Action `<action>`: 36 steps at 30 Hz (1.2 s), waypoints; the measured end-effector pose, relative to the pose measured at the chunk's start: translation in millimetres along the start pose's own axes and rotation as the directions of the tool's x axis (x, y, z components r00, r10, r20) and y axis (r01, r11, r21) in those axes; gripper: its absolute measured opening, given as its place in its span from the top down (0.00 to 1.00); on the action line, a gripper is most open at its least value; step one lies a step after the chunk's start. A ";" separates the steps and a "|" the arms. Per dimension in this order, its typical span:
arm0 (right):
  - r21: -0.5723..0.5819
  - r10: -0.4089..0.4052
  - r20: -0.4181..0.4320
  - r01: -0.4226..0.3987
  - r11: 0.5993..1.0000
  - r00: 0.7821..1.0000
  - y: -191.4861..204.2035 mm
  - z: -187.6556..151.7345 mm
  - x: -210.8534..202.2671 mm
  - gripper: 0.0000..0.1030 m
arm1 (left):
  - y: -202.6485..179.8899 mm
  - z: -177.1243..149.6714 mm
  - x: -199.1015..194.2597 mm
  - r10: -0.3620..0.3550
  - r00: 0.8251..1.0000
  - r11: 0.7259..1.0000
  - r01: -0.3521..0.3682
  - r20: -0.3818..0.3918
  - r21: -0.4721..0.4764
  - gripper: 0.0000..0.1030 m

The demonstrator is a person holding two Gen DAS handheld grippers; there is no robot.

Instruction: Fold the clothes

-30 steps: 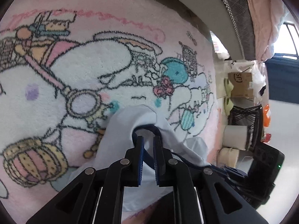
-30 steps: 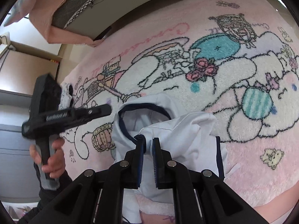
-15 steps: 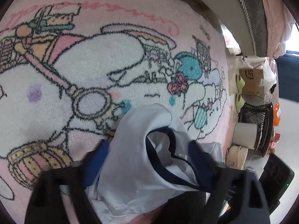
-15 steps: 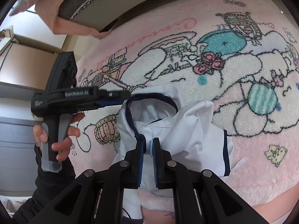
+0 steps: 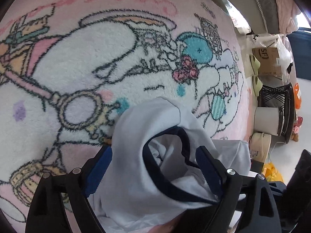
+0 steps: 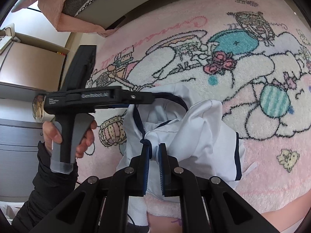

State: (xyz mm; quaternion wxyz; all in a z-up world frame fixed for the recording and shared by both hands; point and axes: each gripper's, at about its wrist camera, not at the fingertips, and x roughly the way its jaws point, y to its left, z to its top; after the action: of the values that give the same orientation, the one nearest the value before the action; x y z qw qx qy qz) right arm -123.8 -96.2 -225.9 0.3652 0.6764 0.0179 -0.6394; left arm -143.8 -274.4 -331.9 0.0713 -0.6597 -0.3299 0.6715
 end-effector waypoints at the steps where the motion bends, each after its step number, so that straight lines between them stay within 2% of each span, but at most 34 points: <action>1: 0.001 0.000 0.001 0.000 1.000 1.000 -0.3 -0.4 -0.3 0.93 | -0.5 -0.3 2.4 0.000 1.000 1.000 0.000 0.001 -0.006 0.37; 2: 0.003 -0.001 0.002 0.001 1.000 1.000 -0.5 -0.9 -0.7 0.93 | -0.8 -0.4 5.6 0.010 1.000 1.000 -0.010 -0.008 -0.011 0.53; 3: 0.004 -0.001 0.002 0.001 1.000 1.000 -0.6 -1.6 -1.3 0.93 | -1.5 -0.7 7.8 0.030 1.000 1.000 -0.030 -0.011 -0.009 0.62; 4: 0.003 -0.002 0.003 0.002 1.000 1.000 -0.8 -2.3 -2.1 0.93 | -2.1 -1.2 9.5 0.049 0.999 0.999 -0.049 -0.011 -0.007 0.65; 6: 0.005 -0.001 0.005 0.001 1.000 1.000 -1.8 -3.9 -3.2 0.93 | -1.7 -3.8 8.2 0.090 0.996 0.996 -0.090 0.016 0.002 0.85; 9: 0.014 0.010 0.006 -0.010 1.000 1.000 -5.0 -5.8 -4.3 0.93 | -0.1 -7.3 5.8 0.115 0.992 0.993 -0.115 0.048 -0.008 0.94; 15: 0.036 0.023 0.006 -0.024 0.999 1.000 -11.5 -9.1 -2.0 0.93 | -5.1 -18.1 -2.9 0.120 0.990 0.993 -0.120 0.076 -0.006 0.96; 20: 0.070 0.030 0.032 -0.032 0.997 0.999 -22.1 -11.8 -6.4 0.93 | -25.2 -33.3 -23.3 0.172 0.977 0.984 -0.177 0.125 0.029 0.97; 24: 0.092 0.032 0.049 -0.036 0.995 0.998 -27.8 -13.0 -14.5 0.93 | -40.8 -45.4 -45.8 0.136 0.978 0.988 -0.145 0.161 0.049 0.97; 32: 0.108 0.033 0.158 -0.051 0.993 0.987 -28.5 -12.5 -63.4 0.93 | -64.5 -65.2 -91.0 0.071 0.980 0.995 -0.083 0.186 0.062 0.97; 36: 0.086 0.023 0.193 -0.040 0.996 0.981 -17.7 -14.3 -86.6 0.93 | -84.6 -75.4 -120.8 0.068 0.971 0.993 -0.089 0.227 0.083 0.96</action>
State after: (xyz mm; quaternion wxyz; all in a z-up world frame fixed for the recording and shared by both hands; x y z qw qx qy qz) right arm -136.1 -37.5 -159.3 0.3449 0.6274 -0.0567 -0.6959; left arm -87.7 -246.9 -178.5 0.0374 -0.5883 -0.2779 0.7585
